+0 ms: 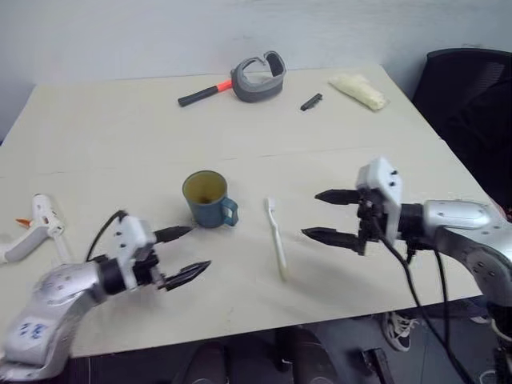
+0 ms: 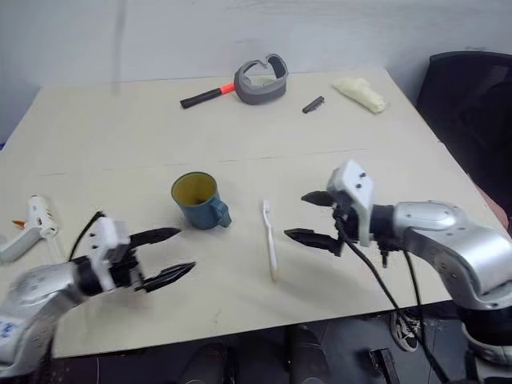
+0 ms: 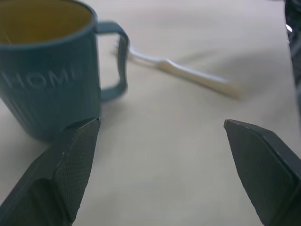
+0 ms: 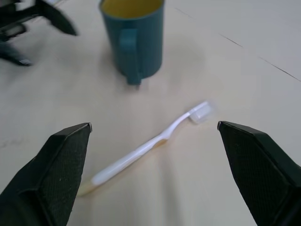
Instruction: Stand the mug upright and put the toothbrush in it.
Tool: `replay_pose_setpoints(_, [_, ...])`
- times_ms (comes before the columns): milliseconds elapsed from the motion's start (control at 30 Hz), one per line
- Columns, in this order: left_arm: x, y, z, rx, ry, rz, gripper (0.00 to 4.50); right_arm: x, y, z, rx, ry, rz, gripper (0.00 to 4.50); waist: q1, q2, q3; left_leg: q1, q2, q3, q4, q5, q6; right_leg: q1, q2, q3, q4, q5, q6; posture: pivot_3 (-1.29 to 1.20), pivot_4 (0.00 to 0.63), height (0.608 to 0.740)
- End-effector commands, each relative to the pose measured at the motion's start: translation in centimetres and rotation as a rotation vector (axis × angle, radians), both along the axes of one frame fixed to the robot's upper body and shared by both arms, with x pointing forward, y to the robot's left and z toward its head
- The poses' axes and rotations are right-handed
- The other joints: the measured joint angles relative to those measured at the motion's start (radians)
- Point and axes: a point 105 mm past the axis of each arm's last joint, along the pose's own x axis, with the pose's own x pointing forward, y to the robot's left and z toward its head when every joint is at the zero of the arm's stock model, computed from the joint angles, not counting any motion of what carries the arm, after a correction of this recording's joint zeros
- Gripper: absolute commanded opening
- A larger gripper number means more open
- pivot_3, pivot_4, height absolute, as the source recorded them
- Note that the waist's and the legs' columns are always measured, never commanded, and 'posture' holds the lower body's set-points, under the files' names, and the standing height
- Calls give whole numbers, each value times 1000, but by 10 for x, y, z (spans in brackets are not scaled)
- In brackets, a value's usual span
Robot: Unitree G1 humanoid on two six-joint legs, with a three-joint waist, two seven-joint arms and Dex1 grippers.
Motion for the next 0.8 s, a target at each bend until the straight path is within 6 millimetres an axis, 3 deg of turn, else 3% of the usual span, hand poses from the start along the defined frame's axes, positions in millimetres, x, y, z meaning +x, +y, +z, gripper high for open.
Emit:
replay_pose_setpoints(33, [-22,12,23,69,47,-96,4467,7,12,-9,-7,61,-69,4500,3,1,0,0,0,0,0,0,0,0,0,0,0,-1,-2,0,150,740])
replay_pose_setpoints(167, [-30,22,43,157,61,-175,4467,14,31,-31,36,247,-140,4500,6,2,0,-1,1,-1,0,0,-1,-1,1,-3,1,-4,-6,0,150,740])
replay_pose_setpoints(300, [-32,16,62,182,42,-234,4467,21,44,-54,36,392,-213,4500,1,2,0,-1,1,0,-1,-1,-2,-1,1,-2,1,-3,-6,0,150,740])
replay_pose_setpoints(567, [-30,5,79,199,-6,-280,4467,25,65,-75,-5,489,-200,4500,-12,3,0,1,1,1,-9,0,-3,-2,3,-3,2,-2,-3,0,150,740])
replay_pose_setpoints(667, [-27,2,80,197,-24,-276,4500,27,67,-80,-19,491,-203,3847,-24,3,0,1,2,1,-10,1,-4,-2,3,-3,2,-2,-3,0,150,740])
replay_pose_setpoints(800, [-23,-1,85,181,-41,-276,4500,26,67,-83,-20,497,-197,2465,-26,3,0,1,3,1,-10,1,-5,-2,4,-3,2,-2,-3,0,150,740])
